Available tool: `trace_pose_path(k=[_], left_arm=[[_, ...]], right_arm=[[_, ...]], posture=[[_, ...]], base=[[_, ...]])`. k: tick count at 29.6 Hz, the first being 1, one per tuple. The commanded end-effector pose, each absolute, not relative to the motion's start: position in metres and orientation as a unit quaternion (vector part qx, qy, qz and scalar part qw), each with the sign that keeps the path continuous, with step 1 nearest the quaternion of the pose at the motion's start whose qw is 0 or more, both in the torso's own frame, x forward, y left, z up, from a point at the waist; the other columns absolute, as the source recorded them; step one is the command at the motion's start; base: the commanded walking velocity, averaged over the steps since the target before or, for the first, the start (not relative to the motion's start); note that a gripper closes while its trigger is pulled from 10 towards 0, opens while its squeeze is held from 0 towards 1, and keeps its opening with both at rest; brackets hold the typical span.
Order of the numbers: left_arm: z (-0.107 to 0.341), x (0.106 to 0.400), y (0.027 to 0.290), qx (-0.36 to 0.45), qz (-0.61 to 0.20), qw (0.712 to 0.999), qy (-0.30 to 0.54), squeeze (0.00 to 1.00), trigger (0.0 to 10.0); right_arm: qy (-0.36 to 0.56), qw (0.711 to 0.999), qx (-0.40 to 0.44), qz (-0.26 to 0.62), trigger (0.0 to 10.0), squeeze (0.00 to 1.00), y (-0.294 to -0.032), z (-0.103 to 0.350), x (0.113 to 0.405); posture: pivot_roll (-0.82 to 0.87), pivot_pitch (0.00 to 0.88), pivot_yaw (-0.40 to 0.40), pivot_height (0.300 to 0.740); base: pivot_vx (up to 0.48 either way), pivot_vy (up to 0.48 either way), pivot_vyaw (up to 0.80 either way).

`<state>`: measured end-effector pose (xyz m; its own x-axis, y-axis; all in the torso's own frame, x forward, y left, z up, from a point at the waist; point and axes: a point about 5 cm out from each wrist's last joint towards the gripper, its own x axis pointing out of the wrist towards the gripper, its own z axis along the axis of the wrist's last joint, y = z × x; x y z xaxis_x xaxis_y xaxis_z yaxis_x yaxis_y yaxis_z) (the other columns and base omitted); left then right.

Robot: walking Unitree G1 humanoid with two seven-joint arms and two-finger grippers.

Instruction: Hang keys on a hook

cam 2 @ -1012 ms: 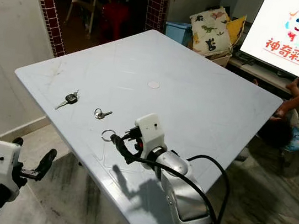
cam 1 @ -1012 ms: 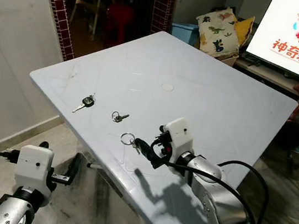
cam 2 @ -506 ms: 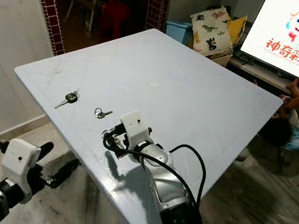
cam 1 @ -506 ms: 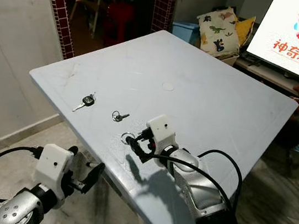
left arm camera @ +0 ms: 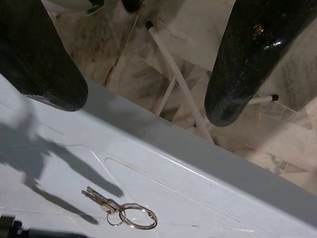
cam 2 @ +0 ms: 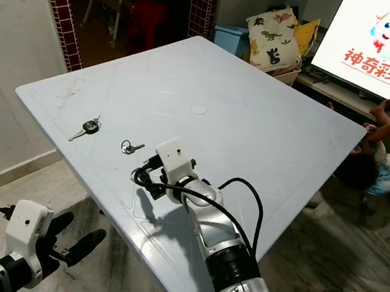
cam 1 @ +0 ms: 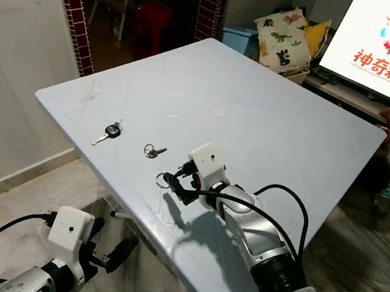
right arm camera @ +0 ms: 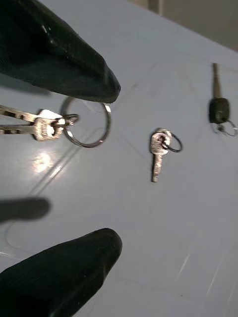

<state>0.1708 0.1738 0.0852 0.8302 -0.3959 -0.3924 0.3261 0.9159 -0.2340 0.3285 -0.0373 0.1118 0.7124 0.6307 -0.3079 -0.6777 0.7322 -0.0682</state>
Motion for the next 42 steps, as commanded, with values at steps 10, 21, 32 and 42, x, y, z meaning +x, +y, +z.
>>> trace_pose_path(k=[10,21,32,42], left_arm=[[0.09,0.175,0.173,-0.074,-0.211,0.949,0.224,0.0,10.0],[0.092,0.178,0.171,-0.071,-0.215,0.949,0.221,0.0,10.0],[0.091,0.177,0.17,-0.071,-0.216,0.948,0.224,0.0,10.0],[0.09,0.178,0.169,-0.068,-0.22,0.947,0.225,0.0,10.0]], right_arm=[[0.134,0.888,-0.125,0.421,10.0,0.0,-0.033,0.102,0.317],[0.139,0.882,-0.157,0.423,10.0,0.0,-0.02,0.092,0.314],[0.165,0.89,-0.148,0.399,0.0,0.0,-0.026,0.082,0.318],[0.17,0.893,-0.141,0.391,0.0,0.0,-0.029,0.078,0.318]], posture=[[0.13,0.0,-0.023,0.74],[0.14,0.0,-0.024,0.74],[0.14,0.0,-0.022,0.74],[0.14,0.0,-0.022,0.74]], base=[[0.0,0.0,0.0],[0.0,0.0,0.0],[0.0,0.0,0.0],[0.0,0.0,0.0]])
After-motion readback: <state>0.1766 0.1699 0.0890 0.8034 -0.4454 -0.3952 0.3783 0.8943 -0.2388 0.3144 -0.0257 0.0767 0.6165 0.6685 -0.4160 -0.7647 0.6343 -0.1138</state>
